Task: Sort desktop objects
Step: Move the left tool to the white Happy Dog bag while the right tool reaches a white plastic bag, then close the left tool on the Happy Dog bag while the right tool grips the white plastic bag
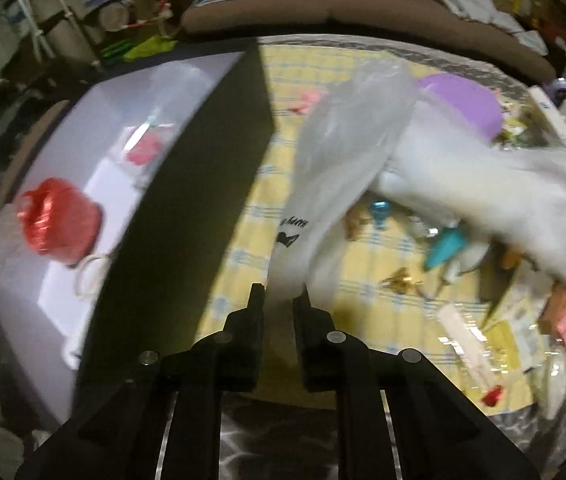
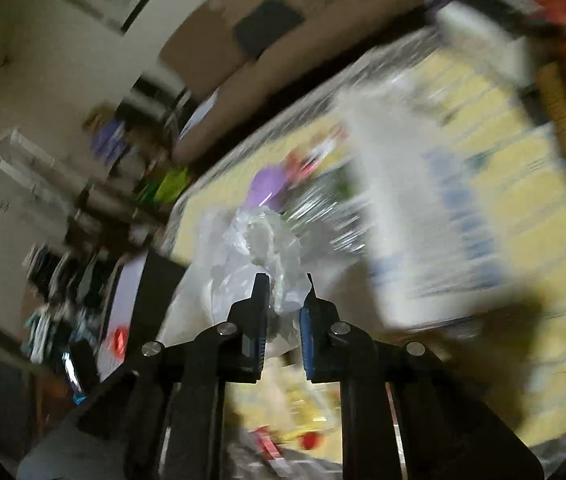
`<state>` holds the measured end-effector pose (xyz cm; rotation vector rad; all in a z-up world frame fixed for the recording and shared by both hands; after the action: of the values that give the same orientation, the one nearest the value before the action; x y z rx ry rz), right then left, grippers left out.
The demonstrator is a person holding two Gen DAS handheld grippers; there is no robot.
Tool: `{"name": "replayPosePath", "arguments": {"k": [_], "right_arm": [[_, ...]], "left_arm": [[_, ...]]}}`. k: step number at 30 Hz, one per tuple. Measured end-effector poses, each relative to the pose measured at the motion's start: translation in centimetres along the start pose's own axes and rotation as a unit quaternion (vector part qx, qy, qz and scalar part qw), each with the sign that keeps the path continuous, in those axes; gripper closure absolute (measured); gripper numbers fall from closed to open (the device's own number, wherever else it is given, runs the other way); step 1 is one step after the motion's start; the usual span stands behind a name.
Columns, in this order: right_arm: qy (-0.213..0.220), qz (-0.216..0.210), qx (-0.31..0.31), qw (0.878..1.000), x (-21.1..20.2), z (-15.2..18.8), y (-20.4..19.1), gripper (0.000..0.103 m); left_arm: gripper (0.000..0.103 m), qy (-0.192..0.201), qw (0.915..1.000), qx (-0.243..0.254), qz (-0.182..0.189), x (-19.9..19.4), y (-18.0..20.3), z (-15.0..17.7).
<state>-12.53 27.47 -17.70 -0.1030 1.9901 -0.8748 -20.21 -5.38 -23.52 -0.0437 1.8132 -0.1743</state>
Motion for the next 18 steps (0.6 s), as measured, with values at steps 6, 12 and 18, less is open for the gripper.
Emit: {"name": "replayPosePath", "arguments": {"k": [6, 12, 18], "right_arm": [[0.009, 0.026, 0.053, 0.998, -4.3, 0.2, 5.2, 0.090], [0.039, 0.021, 0.076, 0.996, -7.6, -0.4, 7.6, 0.090], [0.031, 0.049, 0.071, 0.996, -7.8, -0.3, 7.8, 0.089]], "left_arm": [[0.031, 0.027, 0.9992, -0.025, -0.015, -1.9, 0.0, 0.3], [0.003, 0.112, 0.9929, -0.019, 0.034, -5.7, 2.7, -0.3], [0.000, 0.117, 0.9792, 0.012, 0.165, -4.6, 9.5, -3.1]]}}
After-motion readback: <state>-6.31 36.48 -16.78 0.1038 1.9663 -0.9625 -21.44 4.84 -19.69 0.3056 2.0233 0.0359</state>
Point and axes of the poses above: each gripper's, at about its wrist camera, not at the fingertips, and x roughly the way its jaws point, y to its right, z to its underside, the point moved 3 cm from there along x, roughly the way its jaws point, and after that the axes turned 12 degrees about -y, right-handed, at the moved point
